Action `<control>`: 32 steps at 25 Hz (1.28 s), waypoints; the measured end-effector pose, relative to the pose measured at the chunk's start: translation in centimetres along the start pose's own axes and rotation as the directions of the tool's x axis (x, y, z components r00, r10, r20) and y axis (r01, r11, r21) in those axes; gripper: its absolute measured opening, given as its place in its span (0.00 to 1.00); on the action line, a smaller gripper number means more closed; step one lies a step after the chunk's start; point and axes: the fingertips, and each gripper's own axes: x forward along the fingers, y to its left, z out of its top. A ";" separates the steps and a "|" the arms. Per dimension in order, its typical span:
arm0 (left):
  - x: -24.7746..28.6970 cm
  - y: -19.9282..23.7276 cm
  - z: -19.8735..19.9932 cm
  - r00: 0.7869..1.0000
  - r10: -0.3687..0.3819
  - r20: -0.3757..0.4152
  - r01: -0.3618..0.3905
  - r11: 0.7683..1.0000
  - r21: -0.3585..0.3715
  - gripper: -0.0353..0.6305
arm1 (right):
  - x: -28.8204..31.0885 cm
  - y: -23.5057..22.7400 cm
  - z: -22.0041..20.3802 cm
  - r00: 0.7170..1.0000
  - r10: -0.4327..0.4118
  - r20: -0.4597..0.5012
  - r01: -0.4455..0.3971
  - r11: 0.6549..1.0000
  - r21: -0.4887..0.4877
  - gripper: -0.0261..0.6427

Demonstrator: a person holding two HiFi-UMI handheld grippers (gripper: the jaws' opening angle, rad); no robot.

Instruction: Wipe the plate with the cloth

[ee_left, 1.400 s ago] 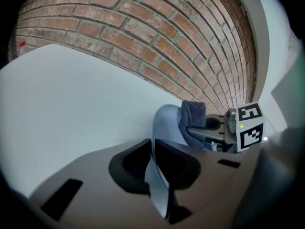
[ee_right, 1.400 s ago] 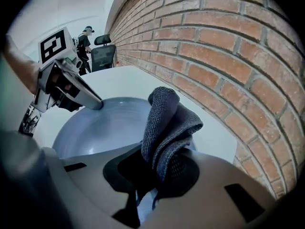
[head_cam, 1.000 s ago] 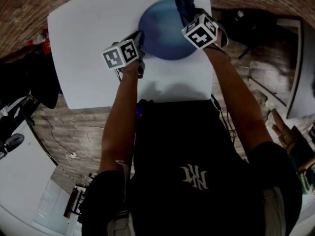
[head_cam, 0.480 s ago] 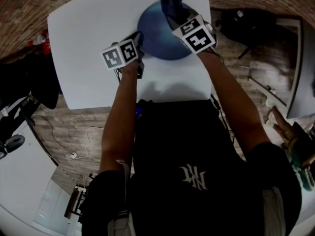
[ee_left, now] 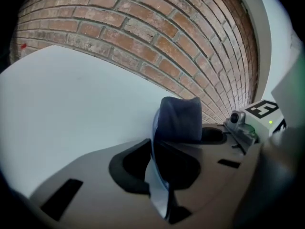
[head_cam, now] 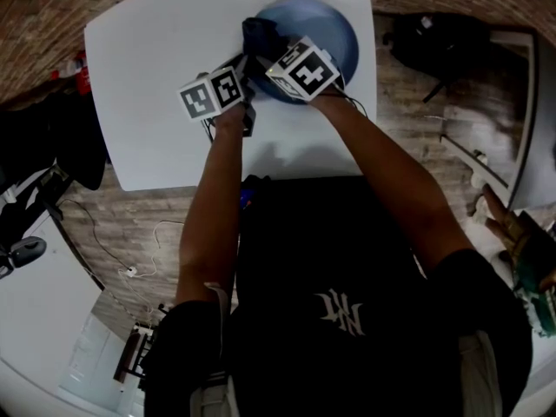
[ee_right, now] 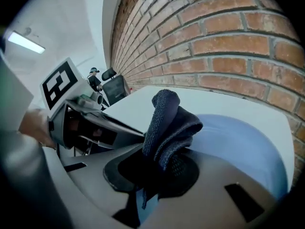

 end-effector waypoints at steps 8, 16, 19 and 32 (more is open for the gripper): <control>-0.1 0.1 0.0 1.000 0.005 0.000 -0.005 1.000 -0.001 0.10 | 1.0 0.0 -0.7 0.997 -0.042 -0.061 0.036 0.995 -0.091 0.15; 0.0 0.1 0.0 1.000 -0.001 0.002 0.001 1.000 0.004 0.10 | -0.6 -1.2 -2.0 0.992 -0.091 -0.092 0.077 0.986 -0.146 0.15; 0.0 0.2 -0.1 1.000 -0.003 0.002 0.003 1.000 0.004 0.10 | -1.6 -2.1 -2.7 0.986 -0.127 -0.110 0.105 0.977 -0.184 0.15; -0.2 0.1 0.1 1.000 -0.008 0.003 0.008 1.000 -0.003 0.10 | -5.3 -5.2 -4.5 0.962 -0.227 -0.153 0.186 0.952 -0.244 0.15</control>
